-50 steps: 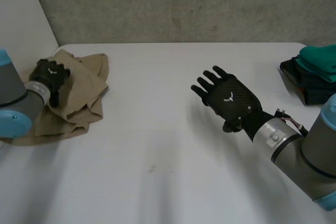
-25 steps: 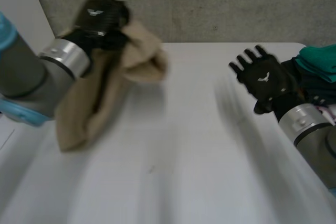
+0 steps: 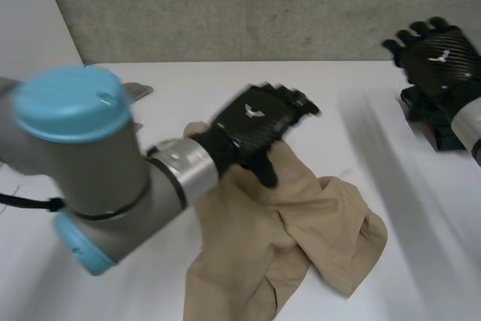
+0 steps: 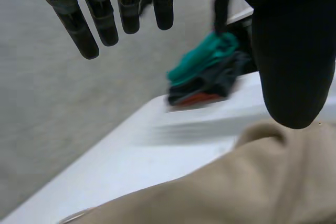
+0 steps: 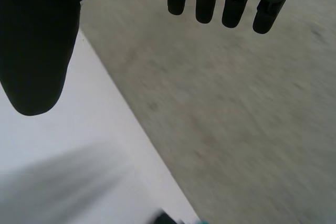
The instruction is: Fold the laundry.
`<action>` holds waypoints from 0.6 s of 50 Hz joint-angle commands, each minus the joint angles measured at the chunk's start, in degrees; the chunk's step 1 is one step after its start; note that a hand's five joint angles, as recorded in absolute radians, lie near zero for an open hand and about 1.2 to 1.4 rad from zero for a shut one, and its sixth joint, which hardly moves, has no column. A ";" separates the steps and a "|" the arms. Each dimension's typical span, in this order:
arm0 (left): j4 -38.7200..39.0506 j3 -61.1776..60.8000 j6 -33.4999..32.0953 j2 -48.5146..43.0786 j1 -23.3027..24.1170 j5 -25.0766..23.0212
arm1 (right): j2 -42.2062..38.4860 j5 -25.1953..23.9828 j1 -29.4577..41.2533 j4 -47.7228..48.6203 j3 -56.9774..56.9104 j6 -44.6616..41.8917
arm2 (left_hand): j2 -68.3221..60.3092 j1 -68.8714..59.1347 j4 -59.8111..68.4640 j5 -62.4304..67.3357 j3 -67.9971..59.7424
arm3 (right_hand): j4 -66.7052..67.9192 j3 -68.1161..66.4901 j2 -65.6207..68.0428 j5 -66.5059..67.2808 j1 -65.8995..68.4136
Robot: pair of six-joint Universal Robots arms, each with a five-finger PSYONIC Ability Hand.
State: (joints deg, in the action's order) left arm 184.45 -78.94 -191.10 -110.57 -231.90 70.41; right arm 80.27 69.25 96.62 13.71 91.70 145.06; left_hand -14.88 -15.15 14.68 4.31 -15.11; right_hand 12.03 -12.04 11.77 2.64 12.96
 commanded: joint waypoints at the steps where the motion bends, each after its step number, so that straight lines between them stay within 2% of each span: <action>1: -1.02 -6.13 1.51 8.96 -2.50 13.43 | -7.75 -10.97 2.69 -10.36 -10.21 0.13 | 0.79 1.07 -0.60 -0.22 1.03 | -2.03 2.04 -1.77 -2.64 -2.96; 5: -1.02 -11.30 1.78 11.95 -3.46 23.17 | -14.07 -12.03 9.97 -16.33 -17.14 -1.27 | 1.80 2.07 -1.60 -1.23 2.03 | -2.03 2.04 -1.77 -2.64 -2.96; 10: -1.37 -17.02 2.74 12.57 -5.49 30.92 | -20.50 -11.24 14.12 -17.93 -22.08 -4.52 | 2.31 2.58 -2.11 -1.74 2.54 | -2.03 2.04 -1.77 -2.64 -2.96; 16: -2.60 -21.86 6.96 11.96 -6.19 31.81 | -26.56 -10.10 17.63 -17.58 -26.39 -8.21 | 1.81 2.08 -1.61 -1.24 2.04 | -2.03 2.04 -1.77 -2.64 -2.96; 23: -7.87 -24.59 14.95 11.69 -5.84 30.93 | -35.79 -9.84 20.45 -16.79 -35.35 -14.71 | 1.30 1.57 -1.10 -0.73 1.53 | -2.03 2.04 -1.77 -2.64 -2.96; 30: -9.64 -25.56 20.84 8.89 -4.79 26.72 | -45.36 -10.45 22.38 -16.35 -43.96 -24.80 | 0.63 0.90 -0.43 -0.06 0.86 | -2.03 2.04 -1.77 -2.64 -2.96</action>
State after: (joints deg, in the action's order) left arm 175.84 -104.09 -174.13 -99.15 -237.42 100.39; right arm 41.56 59.37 117.85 -2.96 53.60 127.74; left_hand -13.77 -15.15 13.67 3.55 -14.03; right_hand 12.03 -12.04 11.77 2.64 12.96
